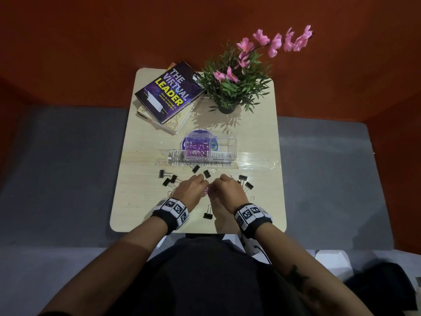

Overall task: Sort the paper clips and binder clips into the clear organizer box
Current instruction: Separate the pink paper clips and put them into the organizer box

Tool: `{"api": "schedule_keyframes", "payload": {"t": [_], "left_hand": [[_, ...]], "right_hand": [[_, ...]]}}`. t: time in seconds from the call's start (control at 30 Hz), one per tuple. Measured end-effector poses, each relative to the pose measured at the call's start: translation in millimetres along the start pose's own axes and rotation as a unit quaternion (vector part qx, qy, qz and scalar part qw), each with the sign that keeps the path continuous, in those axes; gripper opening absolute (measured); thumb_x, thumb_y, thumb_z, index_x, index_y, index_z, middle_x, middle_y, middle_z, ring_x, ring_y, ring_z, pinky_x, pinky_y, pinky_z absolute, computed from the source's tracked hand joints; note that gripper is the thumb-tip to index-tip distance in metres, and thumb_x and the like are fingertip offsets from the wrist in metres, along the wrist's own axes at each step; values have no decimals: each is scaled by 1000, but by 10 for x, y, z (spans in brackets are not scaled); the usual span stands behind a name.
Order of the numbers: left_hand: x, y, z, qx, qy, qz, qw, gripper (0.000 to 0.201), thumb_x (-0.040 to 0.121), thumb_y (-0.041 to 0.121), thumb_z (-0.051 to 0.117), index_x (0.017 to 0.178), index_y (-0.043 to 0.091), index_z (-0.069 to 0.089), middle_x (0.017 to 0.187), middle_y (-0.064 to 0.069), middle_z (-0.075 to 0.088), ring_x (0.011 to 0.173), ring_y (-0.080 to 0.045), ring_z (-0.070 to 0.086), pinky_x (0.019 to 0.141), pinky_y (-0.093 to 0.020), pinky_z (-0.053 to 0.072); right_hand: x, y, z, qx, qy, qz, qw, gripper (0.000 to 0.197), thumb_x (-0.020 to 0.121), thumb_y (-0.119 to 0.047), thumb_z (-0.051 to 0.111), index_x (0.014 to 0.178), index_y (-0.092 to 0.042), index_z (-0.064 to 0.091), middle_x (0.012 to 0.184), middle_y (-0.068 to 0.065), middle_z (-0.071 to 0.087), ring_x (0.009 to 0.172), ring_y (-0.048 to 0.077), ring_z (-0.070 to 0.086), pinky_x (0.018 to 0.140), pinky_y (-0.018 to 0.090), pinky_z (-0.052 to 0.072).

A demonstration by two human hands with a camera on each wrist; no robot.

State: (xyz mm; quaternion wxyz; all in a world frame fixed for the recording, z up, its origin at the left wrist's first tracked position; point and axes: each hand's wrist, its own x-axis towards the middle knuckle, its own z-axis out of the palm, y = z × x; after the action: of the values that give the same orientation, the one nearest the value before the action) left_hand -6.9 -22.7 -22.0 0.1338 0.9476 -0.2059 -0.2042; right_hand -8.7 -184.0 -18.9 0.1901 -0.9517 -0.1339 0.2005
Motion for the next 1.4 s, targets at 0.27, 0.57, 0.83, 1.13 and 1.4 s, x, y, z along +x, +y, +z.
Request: {"api": "schedule_keyframes", "payload": {"t": [0.27, 0.57, 0.83, 1.13, 1.4], "left_hand": [[-39, -32, 68, -51, 25, -95, 994, 12, 90, 17, 58, 94, 6, 61, 94, -13, 61, 88, -31, 57, 67, -40, 47], [-69, -97, -137, -183, 60, -167, 967, 6, 82, 19, 72, 84, 13, 71, 79, -4, 71, 75, -22, 65, 68, -32, 53], [123, -265, -734, -348, 216, -238, 881, 10, 73, 14, 81, 78, 13, 73, 70, -5, 71, 67, -23, 68, 67, -33, 60], [656, -214, -950, -321, 251, -244, 880, 8, 77, 9, 77, 83, 10, 73, 72, -7, 68, 66, -20, 61, 72, -28, 55], [484, -195, -807, -241, 193, -184, 933, 22, 87, 5, 55, 95, 12, 75, 93, -12, 75, 87, -30, 67, 85, -36, 55]], "right_hand": [[20, -16, -22, 1, -23, 44, 999, 9, 81, -20, 65, 82, -26, 72, 83, 5, 65, 77, 28, 62, 64, 33, 49], [107, 30, -154, 106, 16, 46, 993, 7, 81, -13, 65, 75, -14, 67, 80, 7, 73, 70, 26, 64, 66, 39, 55], [695, -342, -761, 255, 140, 64, 954, 4, 79, -15, 76, 81, -16, 74, 76, 1, 75, 72, 13, 69, 75, 32, 59], [642, -174, -605, 185, 180, 125, 958, 7, 82, -18, 66, 83, -21, 72, 79, 2, 74, 71, 22, 67, 67, 38, 59], [161, -120, -138, 76, -5, 33, 997, 20, 79, -16, 65, 97, -20, 74, 93, 7, 72, 83, 28, 66, 69, 36, 54]]}}
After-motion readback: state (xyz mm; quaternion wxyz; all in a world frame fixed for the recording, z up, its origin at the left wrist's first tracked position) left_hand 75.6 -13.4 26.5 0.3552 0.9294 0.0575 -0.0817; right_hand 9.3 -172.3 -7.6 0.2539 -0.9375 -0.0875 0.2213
